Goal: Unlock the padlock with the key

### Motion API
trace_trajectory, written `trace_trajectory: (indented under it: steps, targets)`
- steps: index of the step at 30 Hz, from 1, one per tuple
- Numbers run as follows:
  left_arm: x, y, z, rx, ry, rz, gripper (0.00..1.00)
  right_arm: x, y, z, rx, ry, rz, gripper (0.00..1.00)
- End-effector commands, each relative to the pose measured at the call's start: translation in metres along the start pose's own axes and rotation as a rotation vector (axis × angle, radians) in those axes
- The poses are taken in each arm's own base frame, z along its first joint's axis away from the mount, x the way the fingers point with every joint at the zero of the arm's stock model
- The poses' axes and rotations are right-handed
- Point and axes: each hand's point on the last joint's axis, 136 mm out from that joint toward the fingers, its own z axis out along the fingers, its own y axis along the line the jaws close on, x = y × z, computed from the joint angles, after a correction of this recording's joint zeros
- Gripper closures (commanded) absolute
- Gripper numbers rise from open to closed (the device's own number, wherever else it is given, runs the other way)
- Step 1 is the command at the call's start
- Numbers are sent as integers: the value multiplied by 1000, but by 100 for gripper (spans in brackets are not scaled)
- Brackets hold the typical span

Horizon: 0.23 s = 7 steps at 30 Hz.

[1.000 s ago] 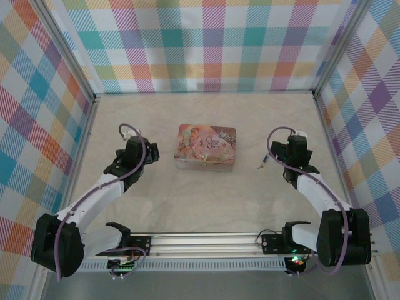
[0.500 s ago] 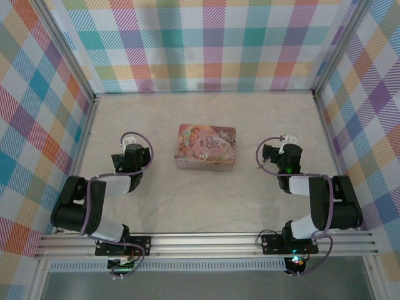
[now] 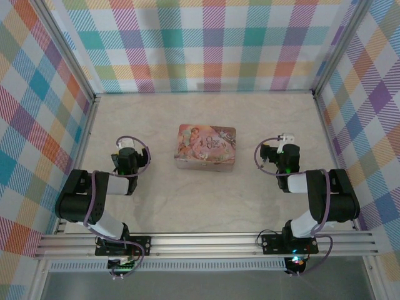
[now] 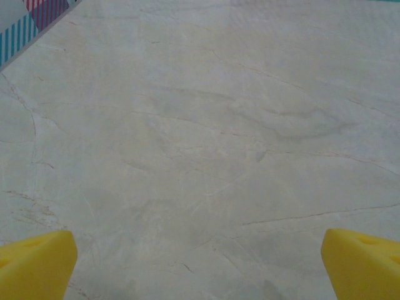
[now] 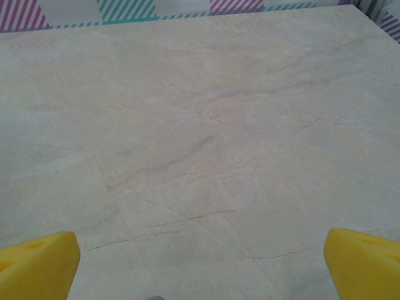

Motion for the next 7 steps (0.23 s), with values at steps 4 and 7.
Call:
trace_trajectory:
  steps: [4, 7]
  targets:
    - [-17, -5, 1, 18, -57, 3, 0, -15, 2, 1, -20, -43, 1, 0]
    - [-16, -6, 0, 21, -58, 7, 0, -16, 2, 0, -20, -53, 0, 0]
